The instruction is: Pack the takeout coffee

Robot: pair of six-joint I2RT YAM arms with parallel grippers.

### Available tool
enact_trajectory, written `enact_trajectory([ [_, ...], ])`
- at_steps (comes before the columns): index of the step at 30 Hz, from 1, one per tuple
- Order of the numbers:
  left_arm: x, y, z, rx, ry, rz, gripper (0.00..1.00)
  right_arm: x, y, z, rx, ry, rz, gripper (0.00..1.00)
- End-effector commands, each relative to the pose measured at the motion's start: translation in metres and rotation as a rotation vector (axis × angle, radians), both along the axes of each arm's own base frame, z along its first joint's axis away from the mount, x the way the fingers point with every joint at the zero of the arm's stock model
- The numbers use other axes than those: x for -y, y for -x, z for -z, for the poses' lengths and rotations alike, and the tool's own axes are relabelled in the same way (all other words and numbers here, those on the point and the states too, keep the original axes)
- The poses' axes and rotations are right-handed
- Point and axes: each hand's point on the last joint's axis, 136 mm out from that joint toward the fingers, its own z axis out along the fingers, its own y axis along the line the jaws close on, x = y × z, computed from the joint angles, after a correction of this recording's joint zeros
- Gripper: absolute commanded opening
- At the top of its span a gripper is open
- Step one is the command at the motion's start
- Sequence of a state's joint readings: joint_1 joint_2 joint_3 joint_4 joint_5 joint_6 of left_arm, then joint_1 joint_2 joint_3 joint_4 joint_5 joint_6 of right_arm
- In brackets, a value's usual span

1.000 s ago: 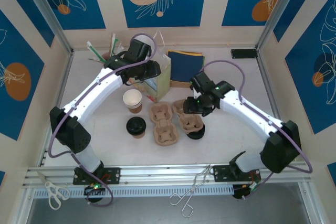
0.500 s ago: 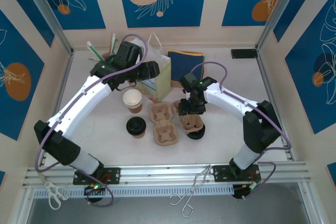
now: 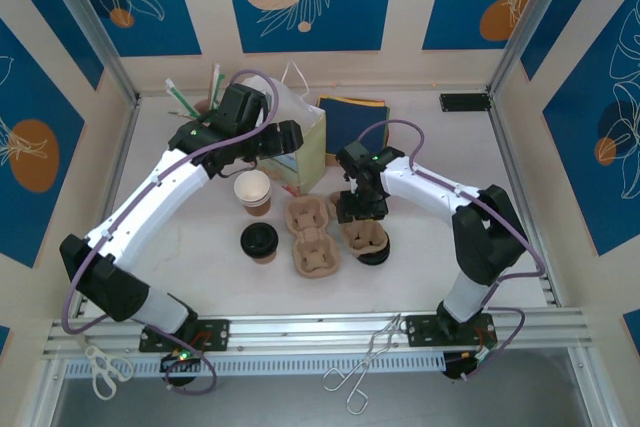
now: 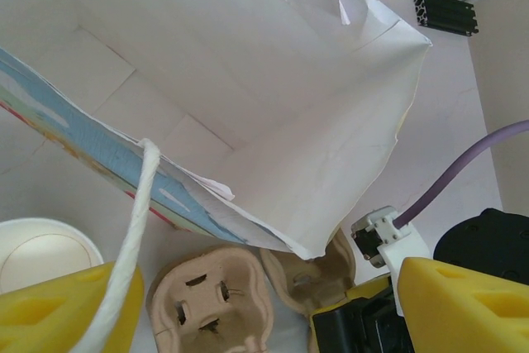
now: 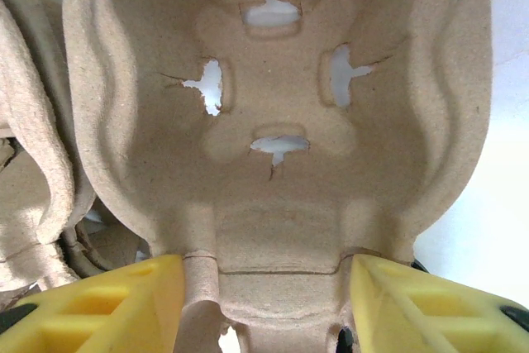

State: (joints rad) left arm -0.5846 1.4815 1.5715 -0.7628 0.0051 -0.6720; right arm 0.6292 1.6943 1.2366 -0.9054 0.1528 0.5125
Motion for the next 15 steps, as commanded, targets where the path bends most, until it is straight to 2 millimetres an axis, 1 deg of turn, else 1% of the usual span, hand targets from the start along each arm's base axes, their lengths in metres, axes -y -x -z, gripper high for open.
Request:
enact_trajectory([
  [1,-0.002,0.005,-0.01,0.021,0.025,0.015,0.8,0.0,0.004,0.006,-0.03,0.018,-0.02,0.56],
  [6,-0.004,0.006,-0.01,0.025,0.021,0.013,0.8,0.002,0.002,0.001,-0.014,0.028,-0.016,0.56],
  [11,-0.004,0.006,-0.008,0.021,0.021,0.016,0.8,0.003,-0.001,-0.014,0.016,0.023,-0.016,0.56],
  [15,-0.004,0.007,-0.007,0.018,0.02,0.016,0.8,0.004,-0.002,-0.025,0.039,0.017,-0.016,0.59],
])
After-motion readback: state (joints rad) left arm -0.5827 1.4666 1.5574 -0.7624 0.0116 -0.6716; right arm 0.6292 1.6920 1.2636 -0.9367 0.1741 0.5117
